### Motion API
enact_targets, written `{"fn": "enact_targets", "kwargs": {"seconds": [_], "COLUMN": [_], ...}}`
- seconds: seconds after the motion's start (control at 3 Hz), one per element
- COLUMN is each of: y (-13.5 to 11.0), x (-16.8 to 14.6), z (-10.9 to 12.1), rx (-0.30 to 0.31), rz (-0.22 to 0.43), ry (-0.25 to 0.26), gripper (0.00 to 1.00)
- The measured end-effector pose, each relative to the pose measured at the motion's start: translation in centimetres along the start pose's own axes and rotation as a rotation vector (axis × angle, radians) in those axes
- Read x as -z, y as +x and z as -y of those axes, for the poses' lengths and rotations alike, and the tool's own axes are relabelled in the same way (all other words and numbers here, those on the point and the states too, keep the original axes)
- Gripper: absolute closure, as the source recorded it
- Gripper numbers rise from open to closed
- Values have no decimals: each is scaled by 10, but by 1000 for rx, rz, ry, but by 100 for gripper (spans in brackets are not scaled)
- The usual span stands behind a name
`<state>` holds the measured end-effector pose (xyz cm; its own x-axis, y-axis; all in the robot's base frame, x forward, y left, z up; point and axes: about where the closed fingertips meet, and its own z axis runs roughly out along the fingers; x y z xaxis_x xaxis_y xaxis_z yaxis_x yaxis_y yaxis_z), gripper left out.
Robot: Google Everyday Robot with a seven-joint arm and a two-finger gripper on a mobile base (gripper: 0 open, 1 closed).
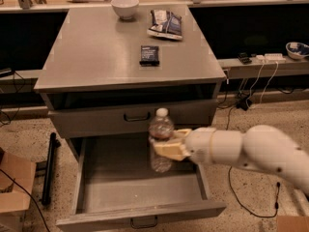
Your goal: Pick water bottle from middle drawer and place on counter
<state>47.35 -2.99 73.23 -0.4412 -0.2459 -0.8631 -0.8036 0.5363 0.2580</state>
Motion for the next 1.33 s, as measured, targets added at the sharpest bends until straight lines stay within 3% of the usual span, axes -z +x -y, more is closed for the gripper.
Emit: {"fn": "enact_targets", "kwargs": {"seconds": [0.33, 0.67, 1.0, 1.33], "y": [-36, -72, -105, -105], "x": [75, 127, 147, 147], "z": [34, 71, 88, 87], "rx": [97, 155, 181, 183], "rz": [36, -4, 33, 37], "ry": [89, 165, 198, 200], "gripper": [100, 100, 100, 100]}}
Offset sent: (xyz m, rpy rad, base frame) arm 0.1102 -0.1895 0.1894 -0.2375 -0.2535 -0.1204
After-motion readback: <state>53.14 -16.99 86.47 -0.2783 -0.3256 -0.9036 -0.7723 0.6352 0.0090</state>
